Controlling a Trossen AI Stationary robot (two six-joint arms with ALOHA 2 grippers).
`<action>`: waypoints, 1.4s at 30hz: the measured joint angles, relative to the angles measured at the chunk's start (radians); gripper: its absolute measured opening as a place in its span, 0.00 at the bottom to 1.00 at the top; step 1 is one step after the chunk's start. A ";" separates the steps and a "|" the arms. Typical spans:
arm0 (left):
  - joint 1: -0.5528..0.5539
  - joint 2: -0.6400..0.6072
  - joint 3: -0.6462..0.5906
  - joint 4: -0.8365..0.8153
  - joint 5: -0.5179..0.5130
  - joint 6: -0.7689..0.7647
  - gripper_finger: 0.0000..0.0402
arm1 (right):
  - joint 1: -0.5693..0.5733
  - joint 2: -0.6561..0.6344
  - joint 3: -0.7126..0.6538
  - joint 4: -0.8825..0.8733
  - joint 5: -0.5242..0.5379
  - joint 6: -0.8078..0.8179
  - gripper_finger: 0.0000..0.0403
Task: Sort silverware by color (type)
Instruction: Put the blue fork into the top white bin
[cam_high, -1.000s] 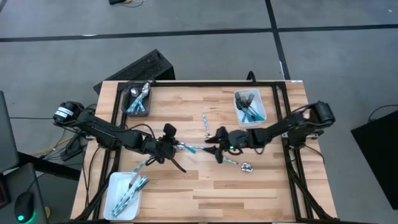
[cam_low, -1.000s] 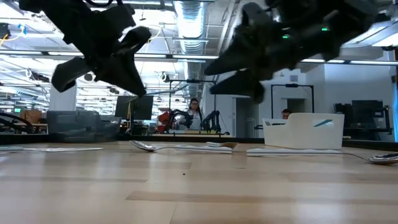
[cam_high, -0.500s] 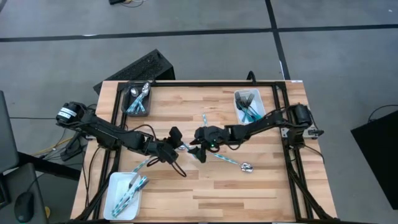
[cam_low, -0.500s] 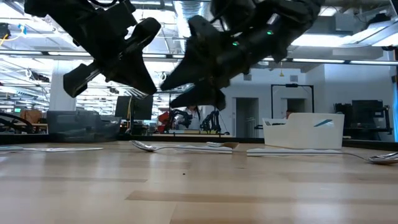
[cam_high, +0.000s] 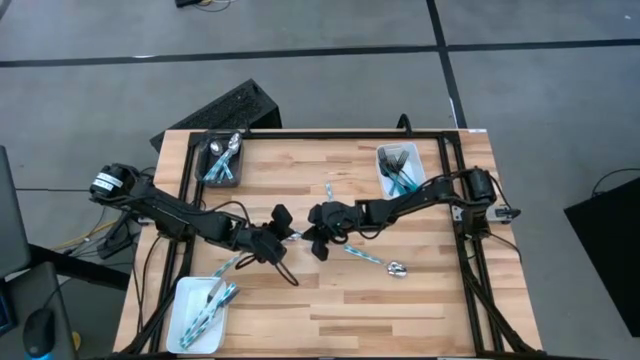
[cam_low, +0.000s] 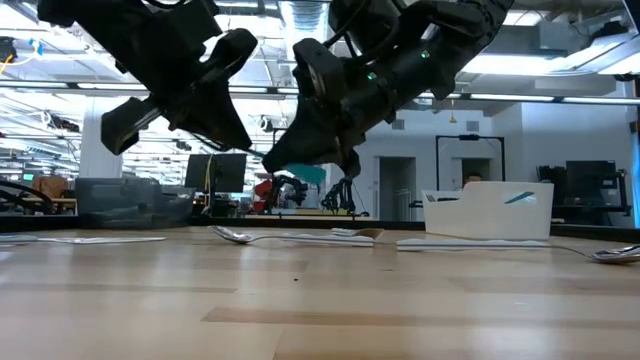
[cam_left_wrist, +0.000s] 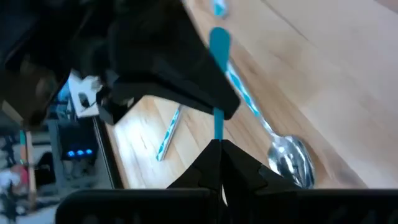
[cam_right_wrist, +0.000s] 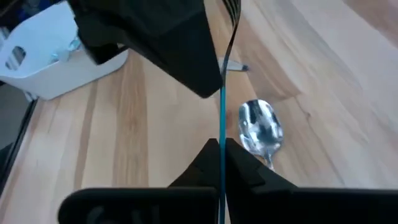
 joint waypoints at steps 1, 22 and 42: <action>0.001 0.000 0.000 0.004 -0.007 -0.024 0.00 | 0.001 0.000 0.000 -0.005 0.013 0.001 0.06; -0.001 -0.081 -0.003 -0.199 -0.089 -0.860 0.20 | 0.017 -0.270 -0.018 -0.628 0.632 0.065 0.07; -0.068 -0.273 -0.248 -0.097 -0.171 -1.251 0.27 | -0.105 -0.693 -0.404 -0.919 0.789 0.395 0.07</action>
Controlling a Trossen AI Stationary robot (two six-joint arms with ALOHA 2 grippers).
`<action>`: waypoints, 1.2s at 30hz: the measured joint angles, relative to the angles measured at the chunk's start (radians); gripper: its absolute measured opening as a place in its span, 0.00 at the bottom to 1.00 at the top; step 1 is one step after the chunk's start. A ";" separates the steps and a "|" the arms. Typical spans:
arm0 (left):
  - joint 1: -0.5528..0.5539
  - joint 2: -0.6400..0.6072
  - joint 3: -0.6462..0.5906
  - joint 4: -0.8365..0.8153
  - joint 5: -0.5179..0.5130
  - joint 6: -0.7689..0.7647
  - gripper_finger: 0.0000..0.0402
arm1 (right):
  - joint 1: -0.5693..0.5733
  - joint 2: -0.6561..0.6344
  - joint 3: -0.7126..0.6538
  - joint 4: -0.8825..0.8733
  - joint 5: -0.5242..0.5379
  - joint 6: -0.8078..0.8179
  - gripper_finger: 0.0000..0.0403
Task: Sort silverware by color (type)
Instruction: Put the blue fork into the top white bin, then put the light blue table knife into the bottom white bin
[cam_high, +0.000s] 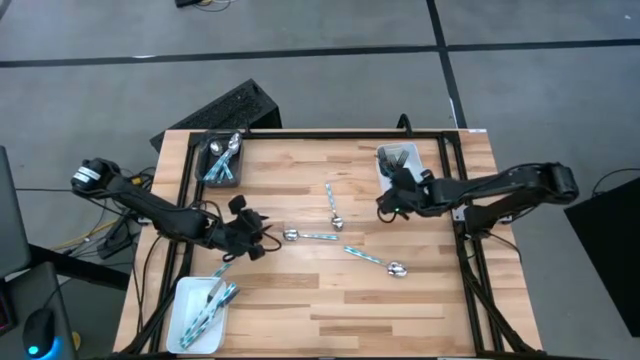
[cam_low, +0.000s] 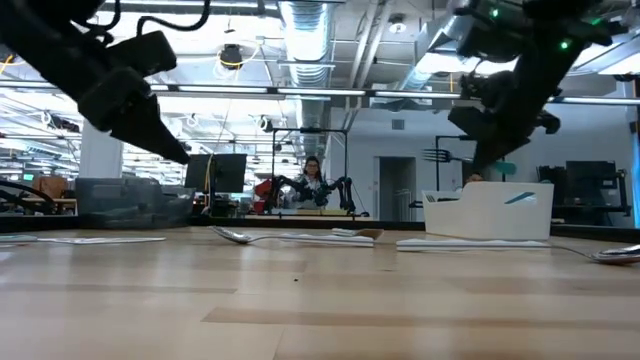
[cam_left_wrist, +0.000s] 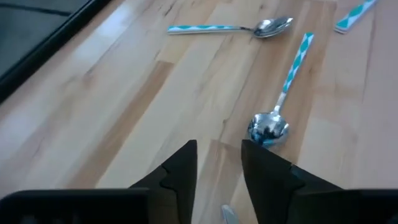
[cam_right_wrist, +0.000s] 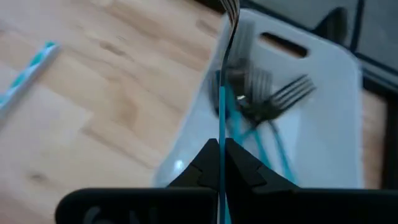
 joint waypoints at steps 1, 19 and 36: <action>0.000 -0.007 -0.009 0.000 -0.004 -0.021 0.29 | -0.012 -0.006 -0.010 0.001 0.002 0.002 0.07; 0.006 -0.004 -0.014 -0.121 0.282 -0.475 0.46 | -0.151 -0.011 -0.029 -0.041 -0.100 -0.039 0.34; -0.123 0.049 0.030 -0.473 0.507 -0.790 0.46 | -0.031 -0.011 -0.029 -0.038 -0.081 0.002 0.61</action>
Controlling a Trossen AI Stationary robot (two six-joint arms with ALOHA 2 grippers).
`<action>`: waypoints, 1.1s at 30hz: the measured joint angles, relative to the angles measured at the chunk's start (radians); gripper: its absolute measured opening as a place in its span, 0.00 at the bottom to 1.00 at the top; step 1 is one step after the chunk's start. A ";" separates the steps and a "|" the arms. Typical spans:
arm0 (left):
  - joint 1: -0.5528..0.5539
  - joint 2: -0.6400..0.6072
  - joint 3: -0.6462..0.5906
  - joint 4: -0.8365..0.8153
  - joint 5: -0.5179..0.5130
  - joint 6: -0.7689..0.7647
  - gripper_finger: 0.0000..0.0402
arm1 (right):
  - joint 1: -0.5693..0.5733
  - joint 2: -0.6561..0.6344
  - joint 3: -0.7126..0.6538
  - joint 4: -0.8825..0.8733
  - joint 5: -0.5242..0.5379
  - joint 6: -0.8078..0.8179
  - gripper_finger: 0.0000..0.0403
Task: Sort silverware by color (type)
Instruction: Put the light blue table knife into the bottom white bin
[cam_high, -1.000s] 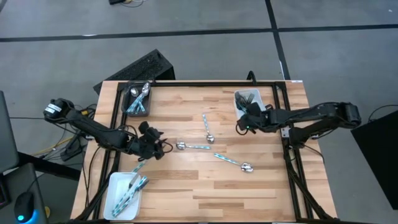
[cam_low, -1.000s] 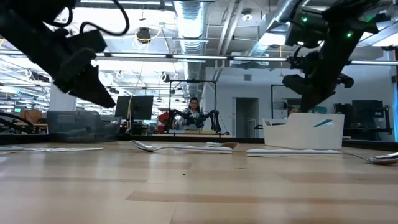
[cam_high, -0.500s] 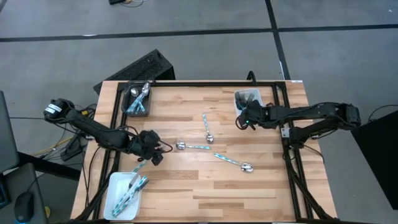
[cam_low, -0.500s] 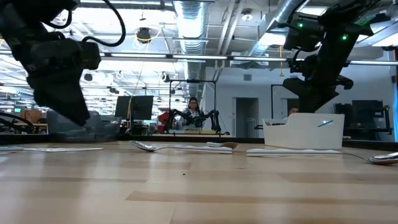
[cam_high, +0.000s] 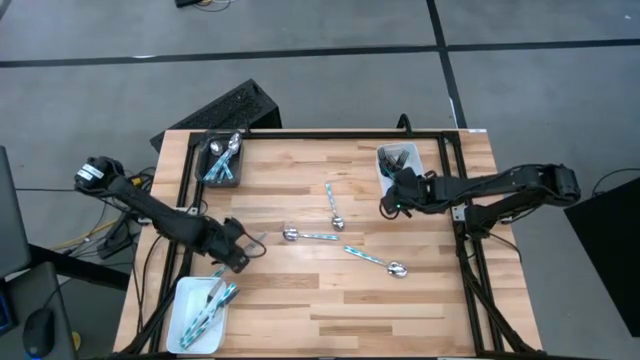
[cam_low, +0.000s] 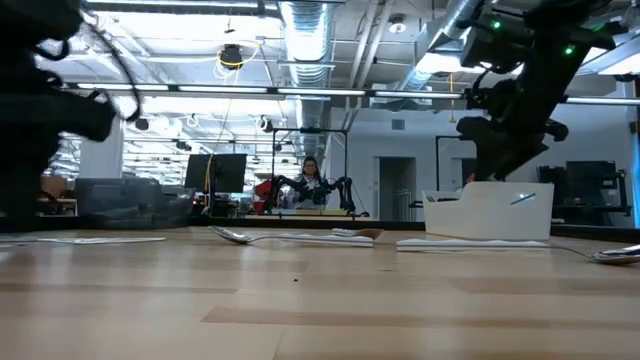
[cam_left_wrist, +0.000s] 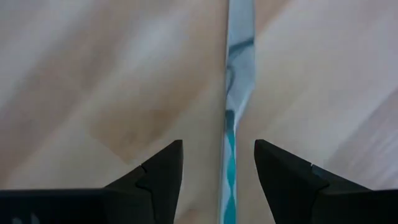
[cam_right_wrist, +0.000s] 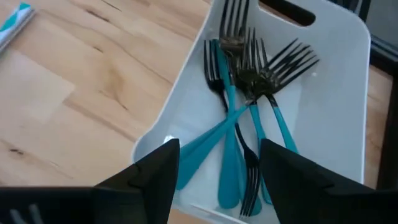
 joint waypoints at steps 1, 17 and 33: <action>-0.018 0.022 0.000 0.000 0.011 -0.017 0.46 | 0.009 0.000 0.000 0.001 0.006 0.001 0.61; -0.062 0.181 0.049 -0.023 0.005 0.056 0.12 | 0.045 0.000 0.000 0.021 0.037 0.001 0.61; -0.020 0.183 0.358 -0.321 -0.375 0.149 0.03 | 0.034 0.000 0.001 0.257 0.040 -0.086 0.61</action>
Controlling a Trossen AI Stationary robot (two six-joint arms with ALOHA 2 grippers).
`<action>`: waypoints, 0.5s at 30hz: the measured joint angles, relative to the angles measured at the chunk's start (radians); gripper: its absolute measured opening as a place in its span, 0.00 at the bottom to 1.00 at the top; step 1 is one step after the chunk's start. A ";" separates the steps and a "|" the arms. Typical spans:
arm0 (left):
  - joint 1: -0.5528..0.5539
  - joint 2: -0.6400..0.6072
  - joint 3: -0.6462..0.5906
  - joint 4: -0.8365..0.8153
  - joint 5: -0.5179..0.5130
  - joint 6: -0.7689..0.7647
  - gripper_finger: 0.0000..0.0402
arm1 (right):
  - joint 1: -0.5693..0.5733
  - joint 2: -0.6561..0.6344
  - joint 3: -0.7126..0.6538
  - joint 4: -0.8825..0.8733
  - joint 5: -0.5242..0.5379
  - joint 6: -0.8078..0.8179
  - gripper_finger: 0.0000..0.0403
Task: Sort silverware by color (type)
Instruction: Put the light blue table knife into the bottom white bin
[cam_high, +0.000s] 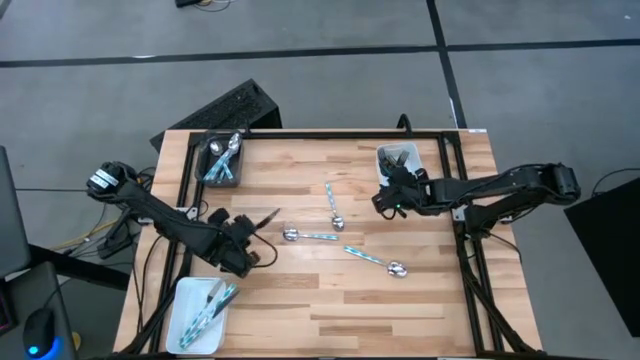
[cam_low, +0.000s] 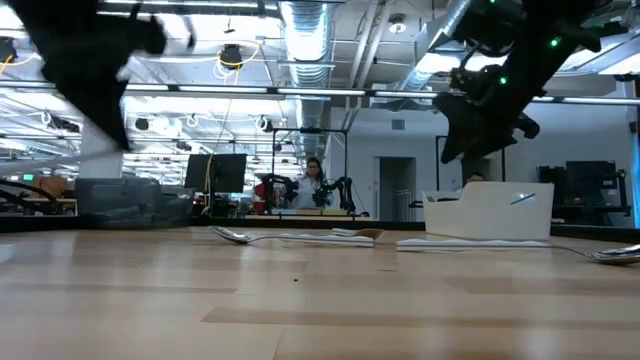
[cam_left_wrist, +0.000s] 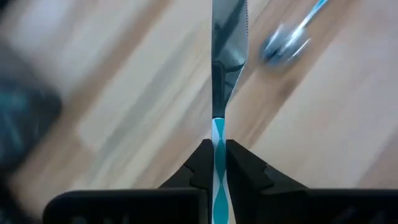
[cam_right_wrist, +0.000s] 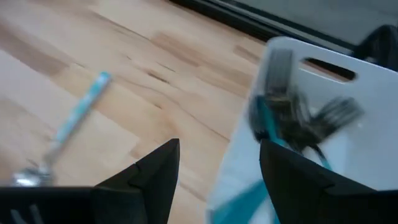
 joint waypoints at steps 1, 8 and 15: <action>-0.006 0.000 0.031 0.004 -0.030 0.020 0.03 | 0.008 0.000 0.000 0.026 -0.004 -0.003 0.61; -0.038 0.000 0.094 0.190 -0.166 0.176 0.03 | 0.129 0.000 0.000 0.395 -0.188 -0.209 0.61; -0.109 0.000 0.139 0.072 0.211 -0.137 0.03 | 0.200 -0.005 0.000 0.449 -0.196 -0.237 0.61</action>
